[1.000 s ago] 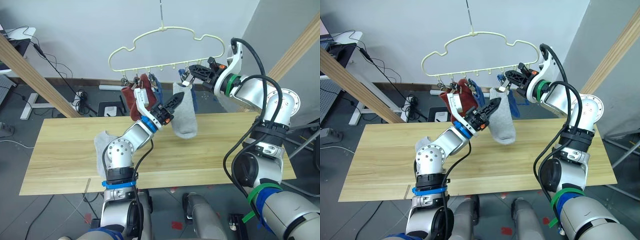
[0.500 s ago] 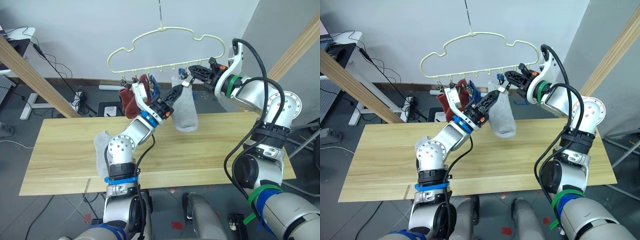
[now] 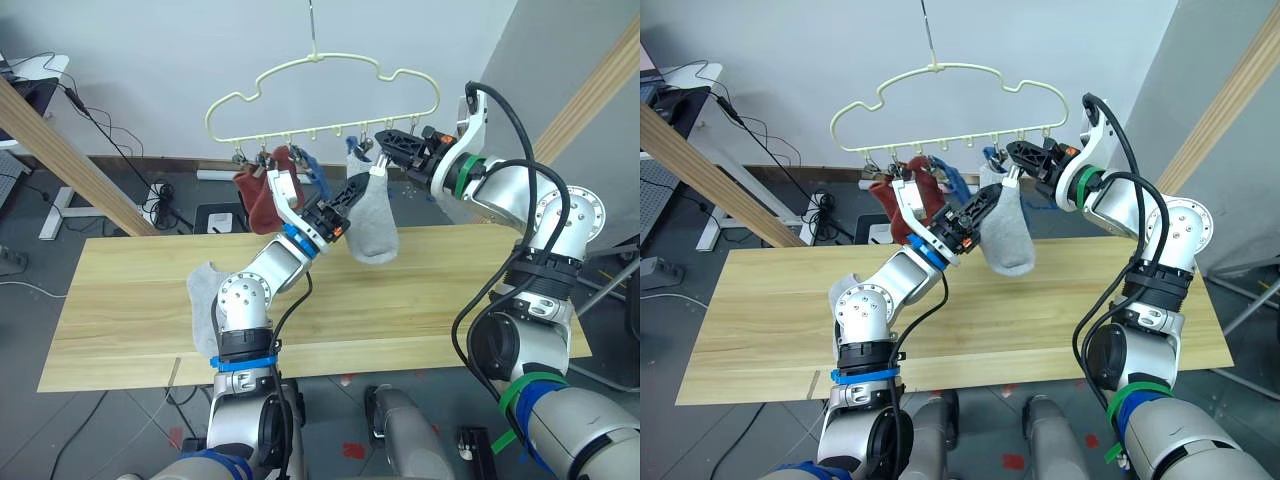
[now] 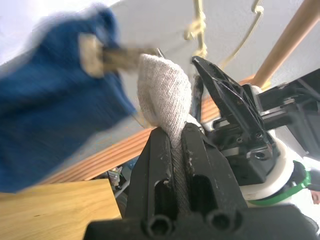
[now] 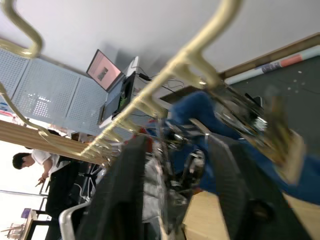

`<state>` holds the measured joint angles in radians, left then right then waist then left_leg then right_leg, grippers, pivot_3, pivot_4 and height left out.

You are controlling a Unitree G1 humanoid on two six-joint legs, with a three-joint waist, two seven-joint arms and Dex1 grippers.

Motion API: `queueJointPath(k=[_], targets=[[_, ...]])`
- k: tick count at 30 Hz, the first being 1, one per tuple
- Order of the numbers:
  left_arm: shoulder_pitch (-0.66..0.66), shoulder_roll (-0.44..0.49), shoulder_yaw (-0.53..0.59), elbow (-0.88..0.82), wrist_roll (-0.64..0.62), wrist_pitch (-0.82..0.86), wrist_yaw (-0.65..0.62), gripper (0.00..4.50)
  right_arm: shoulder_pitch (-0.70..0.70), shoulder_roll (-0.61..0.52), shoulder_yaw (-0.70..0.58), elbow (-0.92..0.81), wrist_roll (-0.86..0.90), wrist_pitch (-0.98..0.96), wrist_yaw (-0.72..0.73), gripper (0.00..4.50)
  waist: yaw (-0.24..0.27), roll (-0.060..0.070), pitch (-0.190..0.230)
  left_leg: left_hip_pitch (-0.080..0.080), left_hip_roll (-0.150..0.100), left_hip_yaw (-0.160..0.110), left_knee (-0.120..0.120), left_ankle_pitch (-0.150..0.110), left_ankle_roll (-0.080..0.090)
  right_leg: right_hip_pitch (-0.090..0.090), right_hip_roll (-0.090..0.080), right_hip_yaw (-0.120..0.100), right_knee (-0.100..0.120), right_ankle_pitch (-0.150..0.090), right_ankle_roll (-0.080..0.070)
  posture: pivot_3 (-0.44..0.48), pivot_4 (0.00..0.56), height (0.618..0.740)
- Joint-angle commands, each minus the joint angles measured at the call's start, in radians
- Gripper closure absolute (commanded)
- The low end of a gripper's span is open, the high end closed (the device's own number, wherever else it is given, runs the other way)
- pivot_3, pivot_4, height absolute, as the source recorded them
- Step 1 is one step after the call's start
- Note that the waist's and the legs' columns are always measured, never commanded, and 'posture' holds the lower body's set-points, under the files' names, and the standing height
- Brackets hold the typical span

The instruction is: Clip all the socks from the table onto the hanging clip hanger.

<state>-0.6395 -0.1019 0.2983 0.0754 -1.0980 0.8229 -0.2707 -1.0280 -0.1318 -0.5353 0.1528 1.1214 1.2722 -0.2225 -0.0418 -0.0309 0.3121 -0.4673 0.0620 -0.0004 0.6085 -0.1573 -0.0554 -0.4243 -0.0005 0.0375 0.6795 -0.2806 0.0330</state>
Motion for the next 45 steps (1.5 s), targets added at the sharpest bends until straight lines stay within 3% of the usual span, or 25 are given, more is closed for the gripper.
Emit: queueJointPath(k=[1,4,8,18,24,32,34,38,42,45], targets=[[-0.007,0.0,-0.017,-0.046,-0.024,-0.001,-0.014,4.5,-0.006,-0.01,-0.011,-0.025,0.04,-0.016,-0.003,1.12,-0.003,0.0,0.0,0.0,0.0,0.0,0.0,0.0,0.0,0.0,0.0,0.0,0.0,0.0,0.0,-0.112,0.304,0.74],[-0.006,0.006,-0.026,-0.048,-0.011,-0.01,-0.021,4.5,-0.003,-0.011,-0.011,-0.029,0.045,-0.016,-0.006,0.07,-0.007,0.0,0.0,0.0,0.0,0.0,0.0,0.0,0.0,0.0,0.0,0.0,0.0,0.0,0.0,-0.117,0.306,0.74],[-0.008,0.021,-0.048,-0.044,0.039,-0.056,-0.038,4.5,0.003,-0.026,-0.008,-0.05,0.058,-0.014,0.007,0.03,-0.01,0.0,0.0,0.0,0.0,0.0,0.0,0.0,0.0,0.0,0.0,0.0,0.0,0.0,0.0,-0.119,0.308,0.74],[0.043,0.095,-0.081,-0.083,0.08,-0.026,-0.041,1.7,0.154,-0.119,0.065,-0.3,0.107,0.018,0.032,0.0,-0.015,0.0,0.0,0.0,0.0,0.0,0.0,0.0,0.0,0.0,0.001,0.001,0.0,0.0,0.0,-0.104,0.311,0.74],[0.169,0.279,-0.142,-0.265,0.124,0.039,-0.085,0.02,0.294,-0.166,0.138,-0.473,0.038,-0.052,0.045,0.0,-0.018,0.001,0.0,0.0,0.001,0.0,0.0,0.0,0.0,-0.001,0.001,0.002,0.001,-0.001,0.001,-0.085,0.313,0.74],[0.344,0.545,-0.177,-0.502,0.259,-0.004,-0.157,0.02,0.464,-0.208,0.39,-0.592,-0.332,-0.328,0.117,0.0,-0.014,0.001,0.0,0.001,0.002,0.001,-0.001,0.0,0.0,-0.002,0.001,0.003,0.001,-0.002,0.003,-0.023,0.316,0.74],[0.39,0.599,-0.2,-0.545,0.388,-0.098,-0.149,0.0,0.496,-0.203,0.454,-0.596,-0.436,-0.417,0.129,0.17,-0.011,0.001,0.0,0.001,0.002,0.001,0.0,0.0,0.0,-0.002,0.001,0.003,0.001,-0.002,0.003,-0.016,0.314,0.74],[0.468,0.634,-0.178,-0.584,0.402,-0.133,-0.188,0.0,0.512,-0.181,0.549,-0.562,-0.604,-0.553,0.143,1.22,-0.008,0.002,0.0,0.001,0.001,0.002,-0.001,0.0,-0.001,-0.002,0.0,0.004,0.001,-0.002,0.003,-0.016,0.314,0.74],[0.492,0.62,-0.124,-0.596,0.387,-0.21,-0.227,0.0,0.496,-0.152,0.582,-0.504,-0.731,-0.666,0.145,1.22,0.005,0.002,0.0,0.001,0.002,0.002,-0.001,0.0,-0.001,-0.002,0.0,0.003,0.001,-0.002,0.003,0.017,0.312,0.74],[0.471,0.603,-0.106,-0.59,0.373,-0.224,-0.221,0.0,0.471,-0.125,0.589,-0.448,-0.794,-0.725,0.153,1.75,0.012,0.001,0.0,0.001,0.002,0.002,-0.001,0.0,-0.001,-0.002,0.0,0.003,0.001,-0.002,0.003,0.022,0.315,0.74]])
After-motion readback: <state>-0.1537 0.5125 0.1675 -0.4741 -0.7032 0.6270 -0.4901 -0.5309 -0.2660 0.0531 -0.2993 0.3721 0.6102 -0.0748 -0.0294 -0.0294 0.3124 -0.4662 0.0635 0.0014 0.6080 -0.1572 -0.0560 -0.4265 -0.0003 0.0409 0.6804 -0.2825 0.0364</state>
